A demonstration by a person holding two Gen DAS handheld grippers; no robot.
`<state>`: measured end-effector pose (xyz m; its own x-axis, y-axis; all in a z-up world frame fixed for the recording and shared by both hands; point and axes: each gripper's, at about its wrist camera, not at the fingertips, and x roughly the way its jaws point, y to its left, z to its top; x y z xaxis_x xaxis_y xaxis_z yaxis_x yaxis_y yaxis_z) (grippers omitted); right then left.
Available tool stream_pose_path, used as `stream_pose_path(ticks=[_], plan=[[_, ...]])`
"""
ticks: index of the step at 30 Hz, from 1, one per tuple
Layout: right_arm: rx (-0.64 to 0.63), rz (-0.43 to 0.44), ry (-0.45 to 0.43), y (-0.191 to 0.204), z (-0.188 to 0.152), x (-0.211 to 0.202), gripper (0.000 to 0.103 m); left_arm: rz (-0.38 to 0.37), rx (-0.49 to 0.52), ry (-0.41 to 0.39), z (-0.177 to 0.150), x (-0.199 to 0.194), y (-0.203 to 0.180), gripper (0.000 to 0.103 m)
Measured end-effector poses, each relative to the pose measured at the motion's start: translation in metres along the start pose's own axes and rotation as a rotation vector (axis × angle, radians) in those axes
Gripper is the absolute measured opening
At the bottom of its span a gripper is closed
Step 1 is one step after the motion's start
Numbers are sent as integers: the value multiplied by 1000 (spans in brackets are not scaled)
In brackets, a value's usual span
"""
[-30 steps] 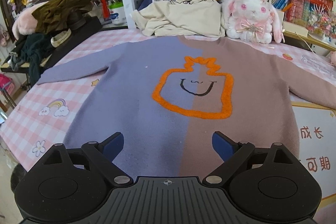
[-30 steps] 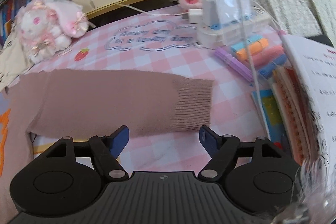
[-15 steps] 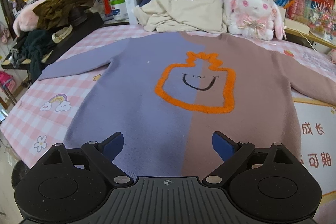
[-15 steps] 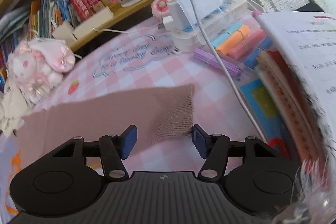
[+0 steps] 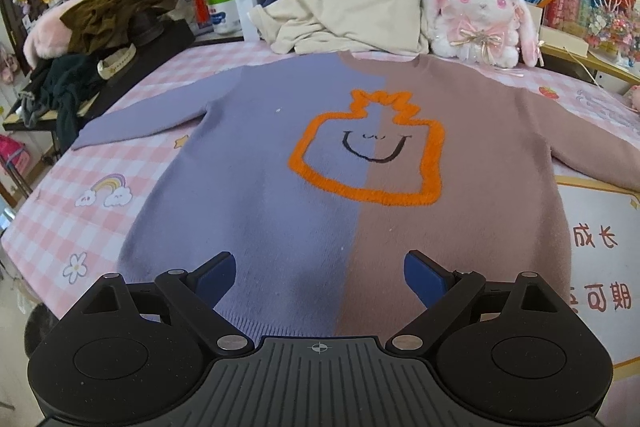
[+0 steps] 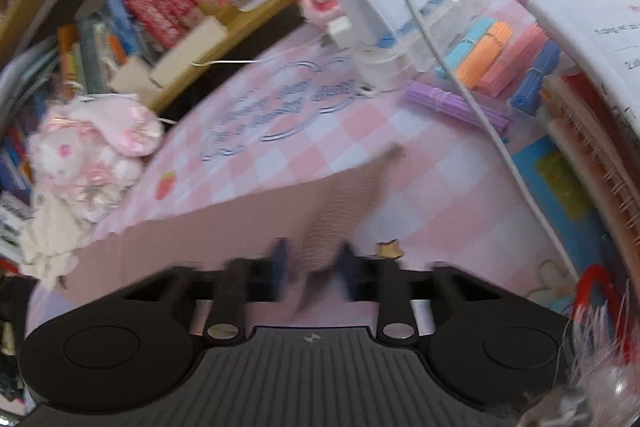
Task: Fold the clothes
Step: 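Grasp the mauve sleeve cuff with the right gripper and fold it across the sweater body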
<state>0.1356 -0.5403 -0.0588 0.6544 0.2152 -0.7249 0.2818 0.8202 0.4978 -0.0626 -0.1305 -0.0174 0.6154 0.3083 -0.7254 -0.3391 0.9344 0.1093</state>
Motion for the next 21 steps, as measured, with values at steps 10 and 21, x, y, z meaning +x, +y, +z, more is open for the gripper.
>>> stream_pose_path(ticks=[10, 21], plan=[[-119, 43, -54, 41, 21, -17, 10, -12, -20, -1, -2, 3, 15, 93], [-316, 147, -97, 194, 22, -43, 10, -172, 16, -106, 5, 5, 68, 93]])
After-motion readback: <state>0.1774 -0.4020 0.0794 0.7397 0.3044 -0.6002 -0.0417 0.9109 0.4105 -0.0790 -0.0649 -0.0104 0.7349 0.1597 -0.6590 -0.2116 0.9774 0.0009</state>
